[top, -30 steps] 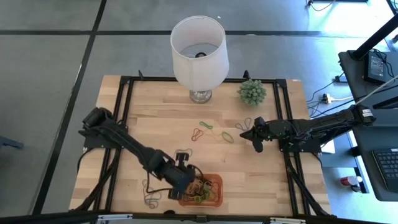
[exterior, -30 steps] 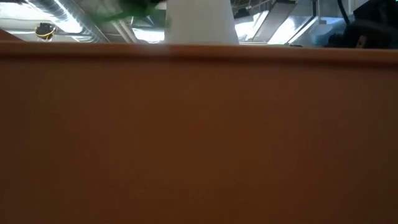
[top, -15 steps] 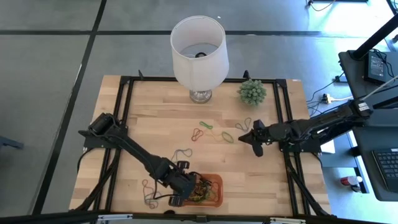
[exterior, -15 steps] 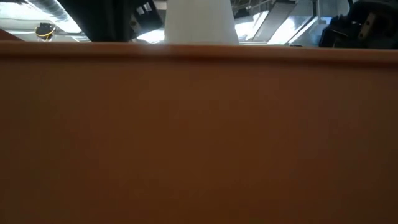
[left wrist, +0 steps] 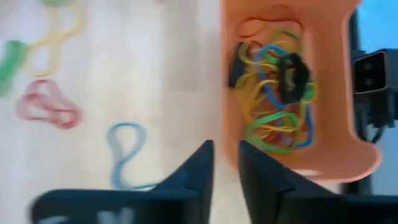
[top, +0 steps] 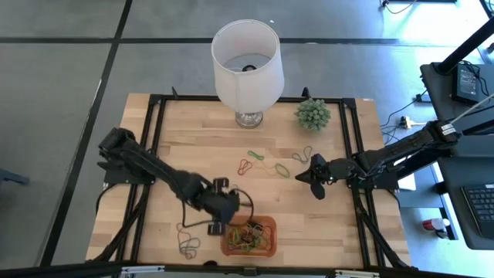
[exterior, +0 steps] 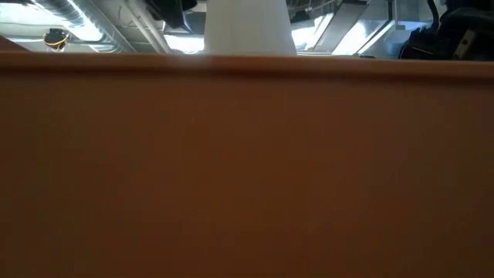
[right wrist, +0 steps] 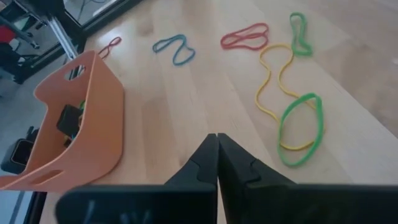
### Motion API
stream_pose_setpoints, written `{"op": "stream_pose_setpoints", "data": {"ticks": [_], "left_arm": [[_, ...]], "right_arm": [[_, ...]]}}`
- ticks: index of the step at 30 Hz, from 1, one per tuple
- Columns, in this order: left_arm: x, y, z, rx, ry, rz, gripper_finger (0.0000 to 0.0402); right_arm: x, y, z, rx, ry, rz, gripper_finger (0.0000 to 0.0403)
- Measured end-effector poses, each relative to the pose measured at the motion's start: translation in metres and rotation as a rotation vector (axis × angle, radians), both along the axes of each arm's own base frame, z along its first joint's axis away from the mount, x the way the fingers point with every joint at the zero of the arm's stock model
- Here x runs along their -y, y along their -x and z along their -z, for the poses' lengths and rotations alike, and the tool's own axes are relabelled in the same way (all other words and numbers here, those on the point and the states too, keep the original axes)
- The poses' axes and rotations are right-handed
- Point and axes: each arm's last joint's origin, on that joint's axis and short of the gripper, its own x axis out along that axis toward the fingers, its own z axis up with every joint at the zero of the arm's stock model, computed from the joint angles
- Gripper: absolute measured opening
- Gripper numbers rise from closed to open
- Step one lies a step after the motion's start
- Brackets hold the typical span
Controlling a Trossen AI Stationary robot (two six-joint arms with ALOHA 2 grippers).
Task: Pick and place rubber bands into bin
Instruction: Put the yellow rubber band into the orange bin
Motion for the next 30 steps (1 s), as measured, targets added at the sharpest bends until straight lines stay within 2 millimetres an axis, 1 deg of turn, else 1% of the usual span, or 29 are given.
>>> {"op": "stream_pose_setpoints", "data": {"ticks": [3,4,9,11,14,17,21,26,28,30], "left_arm": [[-0.021,0.007,-0.014,-0.012,-0.034,0.004,0.0018],[-0.028,0.009,-0.018,-0.013,-0.046,0.006,0.0010],[-0.059,0.016,-0.031,-0.041,-0.099,0.013,0.0002],[-0.070,0.019,-0.031,-0.040,-0.115,0.027,0.0002],[-0.087,0.029,-0.022,-0.055,-0.135,0.022,0.0001],[-0.105,0.043,-0.006,-0.070,-0.133,-0.033,0.0002],[-0.125,0.062,0.015,0.016,-0.068,-0.128,0.0001],[-0.139,0.088,0.038,0.157,0.006,-0.241,0.0002],[-0.141,0.098,0.046,0.192,0.034,-0.280,0.0001],[-0.143,0.107,0.055,0.212,0.057,-0.320,0.0001]], "right_arm": [[0.000,0.000,0.000,-0.001,0.000,0.000,0.0007],[0.000,0.000,0.000,-0.001,0.000,0.000,0.0010],[0.001,0.000,0.000,0.003,0.043,-0.016,0.0018],[0.003,-0.001,0.000,0.008,0.065,-0.017,0.0018],[0.005,-0.002,0.000,0.008,0.093,-0.015,0.0019],[0.009,-0.003,0.000,0.008,0.139,-0.017,0.0019],[0.016,-0.006,0.002,-0.009,0.191,0.003,0.0020],[0.024,-0.018,0.003,0.013,0.248,0.028,0.0020],[0.026,-0.027,0.001,-0.016,0.278,0.028,0.0020],[0.028,-0.040,-0.005,-0.049,0.320,-0.005,0.0025]]}}
